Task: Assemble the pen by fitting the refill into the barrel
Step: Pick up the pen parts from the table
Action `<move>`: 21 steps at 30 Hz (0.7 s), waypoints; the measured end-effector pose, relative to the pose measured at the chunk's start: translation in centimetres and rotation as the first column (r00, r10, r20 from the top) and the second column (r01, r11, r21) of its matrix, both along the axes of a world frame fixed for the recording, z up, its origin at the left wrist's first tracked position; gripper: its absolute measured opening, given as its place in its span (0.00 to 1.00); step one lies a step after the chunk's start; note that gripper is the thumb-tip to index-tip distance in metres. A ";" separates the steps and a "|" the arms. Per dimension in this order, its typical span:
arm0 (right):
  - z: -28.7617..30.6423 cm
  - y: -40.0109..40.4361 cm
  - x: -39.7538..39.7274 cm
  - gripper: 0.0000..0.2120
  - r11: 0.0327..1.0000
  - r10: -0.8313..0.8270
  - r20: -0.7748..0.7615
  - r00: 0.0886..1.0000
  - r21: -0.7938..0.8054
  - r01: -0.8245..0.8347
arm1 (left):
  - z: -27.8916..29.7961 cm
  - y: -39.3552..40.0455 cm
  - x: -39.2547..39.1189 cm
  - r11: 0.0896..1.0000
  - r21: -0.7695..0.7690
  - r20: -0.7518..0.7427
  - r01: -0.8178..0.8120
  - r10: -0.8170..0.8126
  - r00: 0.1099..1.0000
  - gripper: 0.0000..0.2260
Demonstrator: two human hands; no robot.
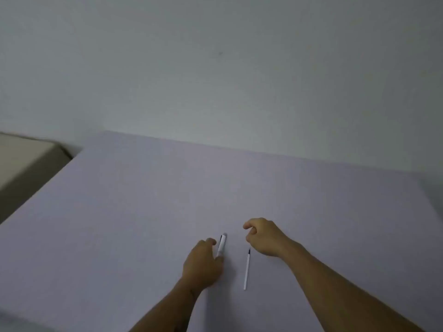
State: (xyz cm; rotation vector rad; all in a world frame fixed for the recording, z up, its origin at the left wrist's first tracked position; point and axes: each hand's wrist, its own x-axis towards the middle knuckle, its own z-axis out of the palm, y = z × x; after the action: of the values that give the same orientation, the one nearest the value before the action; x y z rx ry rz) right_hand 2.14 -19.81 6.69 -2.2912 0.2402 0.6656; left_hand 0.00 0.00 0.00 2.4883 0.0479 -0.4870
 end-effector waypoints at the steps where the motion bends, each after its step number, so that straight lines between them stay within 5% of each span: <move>1: -0.4 -0.1 0.0 0.22 1.000 -0.001 -0.008 1.000 -0.006 0.001 | -0.2 -0.1 0.1 0.999 0.033 -0.005 0.004 -0.004 1.000 0.23; 9: -2.6 -0.6 -0.4 0.19 0.997 -0.054 -0.051 0.997 0.060 0.057 | -1.4 0.0 0.3 0.984 0.180 -0.018 0.007 -0.004 1.000 0.10; 17: -4.1 0.0 0.8 0.19 0.965 -0.164 -0.135 0.977 0.185 0.188 | -1.2 0.1 1.2 0.987 -0.035 -0.017 -0.158 0.157 0.987 0.05; 21: -3.7 1.5 2.1 0.10 0.909 -0.275 -0.115 0.955 0.292 0.297 | -0.3 -0.4 2.1 0.976 -0.167 0.026 -0.137 0.143 0.989 0.04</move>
State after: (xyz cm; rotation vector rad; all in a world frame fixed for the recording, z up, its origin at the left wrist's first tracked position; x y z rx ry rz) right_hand 4.29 -18.33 3.00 -1.8882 0.4642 0.5870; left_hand 2.13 -0.41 -0.27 2.3118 0.1602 -0.3685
